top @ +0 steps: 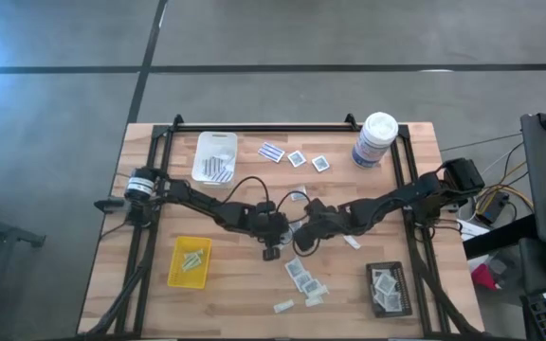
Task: Pick & Place First Aid Supplies
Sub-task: Put the towelette pack into the black bin
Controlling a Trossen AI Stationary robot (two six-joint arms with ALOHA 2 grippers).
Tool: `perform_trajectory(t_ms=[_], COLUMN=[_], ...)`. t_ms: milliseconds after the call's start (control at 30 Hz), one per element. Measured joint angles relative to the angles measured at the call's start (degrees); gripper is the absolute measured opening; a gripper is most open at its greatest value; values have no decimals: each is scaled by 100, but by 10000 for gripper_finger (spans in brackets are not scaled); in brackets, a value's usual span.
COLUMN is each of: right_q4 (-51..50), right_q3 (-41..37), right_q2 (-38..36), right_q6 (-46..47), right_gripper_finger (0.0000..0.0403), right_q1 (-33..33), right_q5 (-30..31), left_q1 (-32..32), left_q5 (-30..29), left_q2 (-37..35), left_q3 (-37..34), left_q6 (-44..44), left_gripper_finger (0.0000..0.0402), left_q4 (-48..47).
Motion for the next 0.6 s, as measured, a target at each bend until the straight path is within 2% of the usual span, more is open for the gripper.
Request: perform_trajectory(t_ms=[200,333,600], right_q4=[112,349,384], right_q3=[-7,-11,32], right_q2=[360,692,718], right_q6=[575,627,594], right_gripper_finger=[143,137,123], right_q1=[80,87,81], right_q5=[-117,-339,-338], left_q1=[0,0,2], left_q5=[0,-1,-2], left_q2=[4,4,4], left_q3=[0,-13,-39], left_q6=[-75,-77,-86], left_gripper_finger=[99,99,99], left_q4=[29,47,61])
